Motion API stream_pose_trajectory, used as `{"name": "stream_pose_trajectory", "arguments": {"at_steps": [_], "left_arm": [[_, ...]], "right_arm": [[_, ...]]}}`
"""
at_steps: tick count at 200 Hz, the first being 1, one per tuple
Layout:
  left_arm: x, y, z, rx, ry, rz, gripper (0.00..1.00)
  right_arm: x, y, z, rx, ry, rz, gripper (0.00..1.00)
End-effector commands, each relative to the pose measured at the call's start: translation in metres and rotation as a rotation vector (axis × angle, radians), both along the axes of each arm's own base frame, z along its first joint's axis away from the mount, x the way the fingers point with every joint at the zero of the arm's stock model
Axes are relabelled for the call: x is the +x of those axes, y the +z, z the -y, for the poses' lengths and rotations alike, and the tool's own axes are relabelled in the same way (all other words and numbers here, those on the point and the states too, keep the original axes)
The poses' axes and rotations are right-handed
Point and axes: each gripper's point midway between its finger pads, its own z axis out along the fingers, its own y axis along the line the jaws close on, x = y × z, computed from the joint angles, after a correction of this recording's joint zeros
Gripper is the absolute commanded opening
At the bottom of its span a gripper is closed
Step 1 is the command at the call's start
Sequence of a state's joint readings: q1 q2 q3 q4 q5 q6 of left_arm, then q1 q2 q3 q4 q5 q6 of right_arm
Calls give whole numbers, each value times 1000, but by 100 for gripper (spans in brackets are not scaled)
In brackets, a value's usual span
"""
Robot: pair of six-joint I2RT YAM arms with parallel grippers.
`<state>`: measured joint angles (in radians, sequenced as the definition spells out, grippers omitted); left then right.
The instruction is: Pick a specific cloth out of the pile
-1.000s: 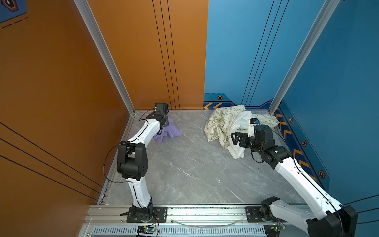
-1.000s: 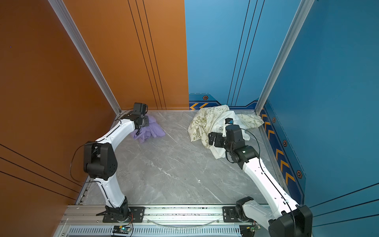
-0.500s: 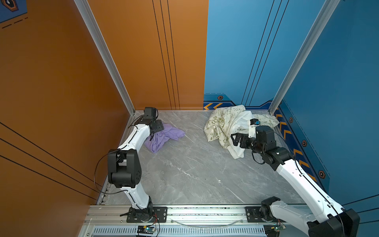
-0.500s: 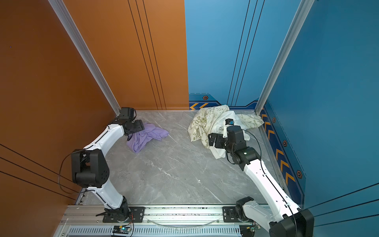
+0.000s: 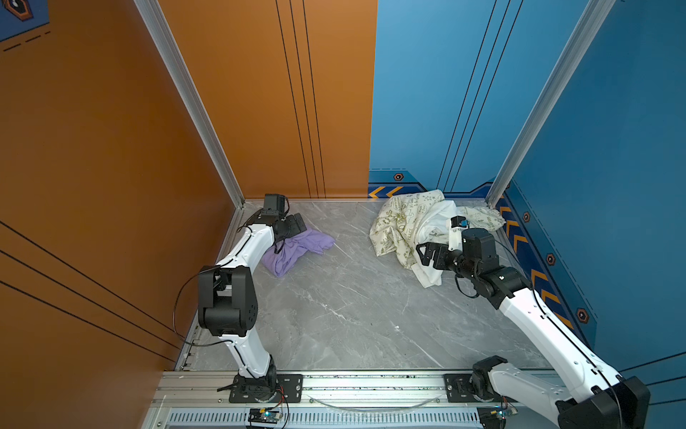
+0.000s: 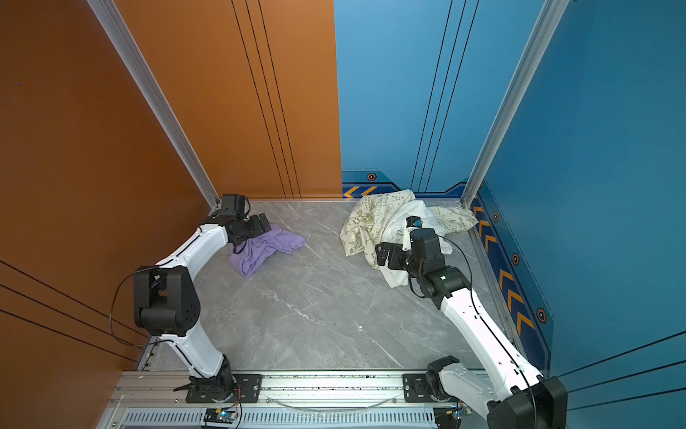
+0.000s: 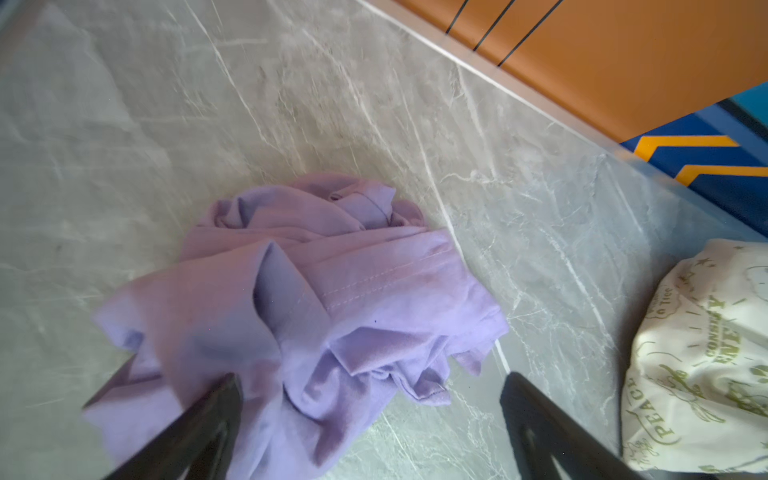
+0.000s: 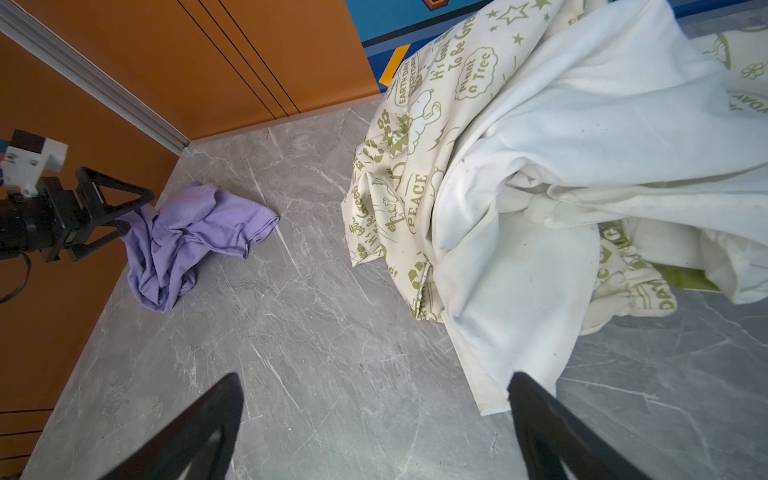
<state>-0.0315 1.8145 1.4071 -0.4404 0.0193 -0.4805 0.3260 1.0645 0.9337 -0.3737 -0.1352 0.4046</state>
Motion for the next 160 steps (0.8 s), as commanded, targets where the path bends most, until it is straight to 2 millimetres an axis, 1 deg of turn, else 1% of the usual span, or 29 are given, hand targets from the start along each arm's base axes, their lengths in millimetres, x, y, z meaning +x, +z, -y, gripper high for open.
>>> {"name": "stream_pose_trajectory", "arguments": {"at_steps": [1, 23, 46, 70, 89, 101, 114, 140, 141, 144, 145, 146, 149, 151, 153, 155, 160], "left_arm": [[-3, -26, 11, -50, -22, -66, 98], [-10, -57, 15, -73, -38, -142, 98], [-21, -78, 13, -60, -45, -203, 98], [-29, -91, 13, -48, -67, -255, 98], [-31, -89, 12, -38, -81, -260, 98], [-30, -78, 10, -25, -80, -234, 98], [-26, -57, 7, 1, -78, -182, 98], [-20, 1, 8, 64, -113, -43, 98], [-20, 7, 8, 66, -113, -30, 98], [-20, 11, 9, 75, -120, -20, 98], [-21, 16, 9, 78, -120, -8, 98], [-21, 16, 9, 80, -122, -8, 98], [-21, 26, 9, 89, -125, 15, 98], [-21, 28, 10, 96, -129, 19, 98], [-22, 36, 9, 100, -132, 38, 98], [-22, 38, 10, 106, -137, 43, 98], [-25, 51, 11, 120, -144, 72, 98]], "right_arm": [[-2, 2, 2, 3, 6, 14, 100], [-2, 2, 3, 1, 3, 12, 100], [-2, 0, 3, -1, 4, 7, 100], [-1, -2, 4, -2, 1, -1, 100], [0, -3, 3, 0, 4, -5, 100], [0, -2, 3, 0, 4, -3, 100], [1, -1, 3, -2, 3, 1, 100], [1, 0, 5, -12, 4, 8, 100], [1, 0, 5, -14, 3, 9, 100], [1, 0, 5, -15, 2, 11, 100], [1, 0, 6, -16, 2, 11, 100], [1, 0, 6, -16, 2, 12, 100], [1, 1, 7, -19, -1, 15, 100], [1, 1, 7, -20, -2, 16, 100], [1, 1, 8, -23, -4, 17, 100], [1, 2, 8, -24, -5, 20, 100], [2, 3, 10, -31, -12, 27, 100]]}}
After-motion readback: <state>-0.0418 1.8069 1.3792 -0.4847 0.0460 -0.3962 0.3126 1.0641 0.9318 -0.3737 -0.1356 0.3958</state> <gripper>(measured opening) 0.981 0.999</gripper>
